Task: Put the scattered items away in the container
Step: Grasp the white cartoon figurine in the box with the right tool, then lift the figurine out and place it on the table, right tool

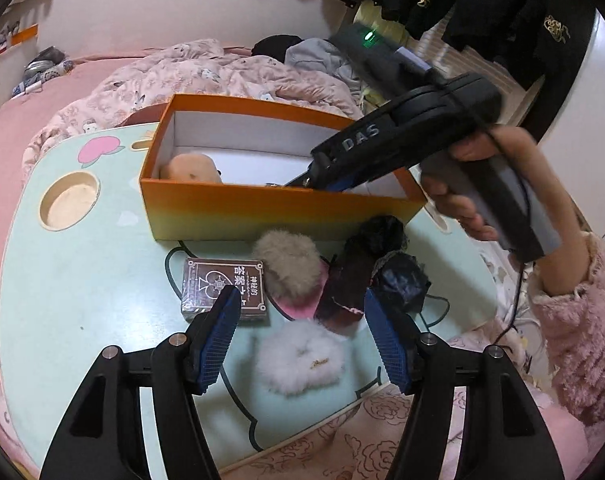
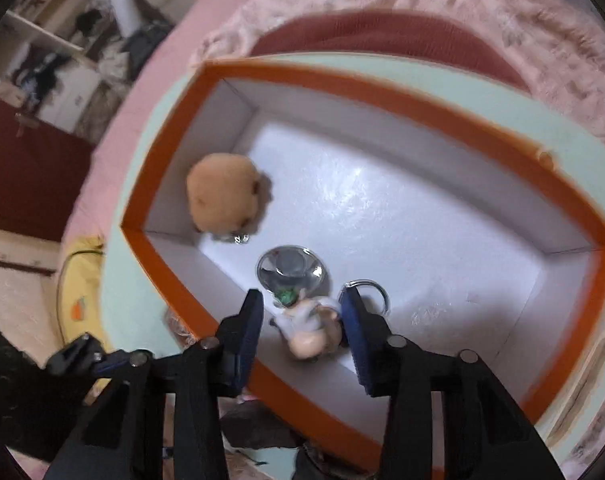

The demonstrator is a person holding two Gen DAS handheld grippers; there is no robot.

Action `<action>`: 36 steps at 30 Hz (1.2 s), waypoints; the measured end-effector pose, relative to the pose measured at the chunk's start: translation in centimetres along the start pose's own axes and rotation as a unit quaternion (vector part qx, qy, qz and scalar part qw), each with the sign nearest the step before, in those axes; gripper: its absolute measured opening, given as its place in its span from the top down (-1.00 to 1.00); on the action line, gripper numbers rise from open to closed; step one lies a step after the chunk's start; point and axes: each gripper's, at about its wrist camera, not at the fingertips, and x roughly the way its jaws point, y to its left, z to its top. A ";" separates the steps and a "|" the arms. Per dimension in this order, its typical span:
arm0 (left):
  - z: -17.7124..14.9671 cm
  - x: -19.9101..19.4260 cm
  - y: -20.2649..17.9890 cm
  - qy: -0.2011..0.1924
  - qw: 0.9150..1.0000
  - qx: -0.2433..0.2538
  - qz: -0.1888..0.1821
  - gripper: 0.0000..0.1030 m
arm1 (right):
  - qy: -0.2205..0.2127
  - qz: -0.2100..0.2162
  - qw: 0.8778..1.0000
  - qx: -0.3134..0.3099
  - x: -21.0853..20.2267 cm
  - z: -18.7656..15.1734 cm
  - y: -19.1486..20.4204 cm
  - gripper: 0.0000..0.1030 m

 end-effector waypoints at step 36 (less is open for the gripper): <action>1.6 -1.0 0.8 -0.020 0.999 -0.036 -0.014 -0.25 | -0.235 0.029 0.967 0.093 -7.1 -15.6 -6.9 0.39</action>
